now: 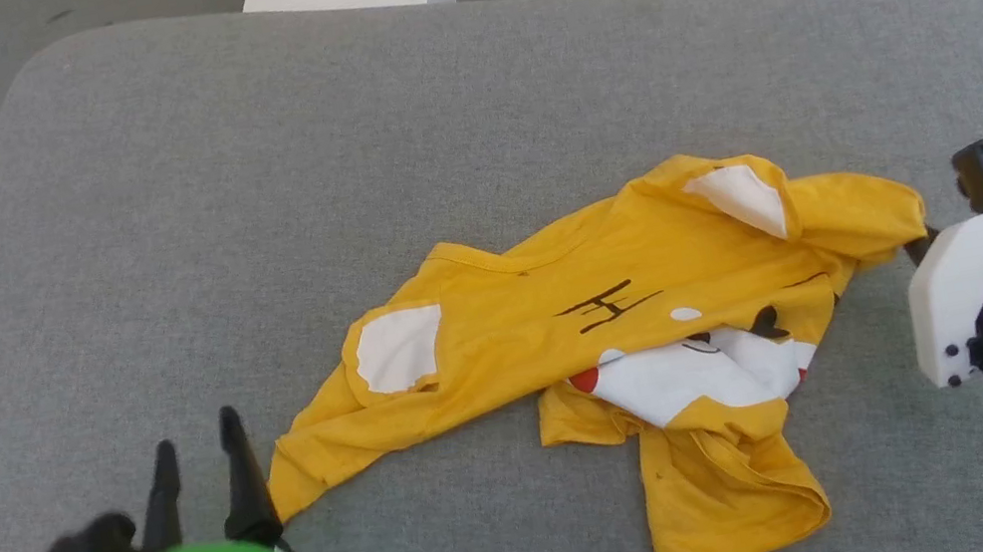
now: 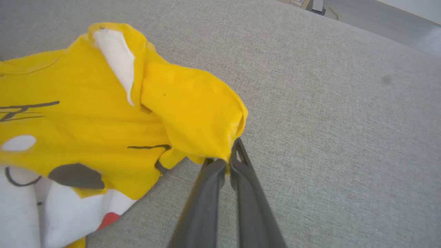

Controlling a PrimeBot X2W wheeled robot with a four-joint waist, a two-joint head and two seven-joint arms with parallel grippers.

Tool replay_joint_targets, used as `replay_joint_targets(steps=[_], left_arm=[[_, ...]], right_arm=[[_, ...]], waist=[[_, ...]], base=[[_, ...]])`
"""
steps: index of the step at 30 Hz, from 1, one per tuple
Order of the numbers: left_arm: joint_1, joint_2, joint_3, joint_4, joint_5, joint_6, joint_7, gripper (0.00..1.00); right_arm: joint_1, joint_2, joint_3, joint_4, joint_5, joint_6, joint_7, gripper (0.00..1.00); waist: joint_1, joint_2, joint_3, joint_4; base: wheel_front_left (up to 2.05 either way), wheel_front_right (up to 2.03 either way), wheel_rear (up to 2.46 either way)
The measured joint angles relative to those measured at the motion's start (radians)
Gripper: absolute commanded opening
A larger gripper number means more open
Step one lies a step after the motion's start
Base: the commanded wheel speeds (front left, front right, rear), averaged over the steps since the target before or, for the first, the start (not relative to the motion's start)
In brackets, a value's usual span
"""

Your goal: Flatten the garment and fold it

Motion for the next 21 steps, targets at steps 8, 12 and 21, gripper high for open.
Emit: replay_joint_targets(steps=[8,12,21], left_arm=[[-0.066,0.096,-0.093,-0.069,-0.03,0.072,0.605,1.0],[-0.132,0.144,-0.137,-0.036,-0.009,0.073,0.796,1.0],[-0.18,0.141,-0.163,0.048,-0.036,0.073,0.9,0.0]], right_arm=[[0.032,0.009,-0.027,-0.091,0.013,0.0,0.014,0.0],[0.036,0.017,-0.019,-0.123,0.02,0.0,0.033,0.0],[0.036,0.018,-0.014,-0.145,0.021,0.0,0.037,0.0]], waist=[[0.0,0.0,0.002,0.002],[0.0,0.0,0.026,-0.002],[0.0,0.0001,0.067,-0.023]], base=[[0.0,0.0,0.0],[0.0,0.0,0.0],[0.0,0.0,0.0]])
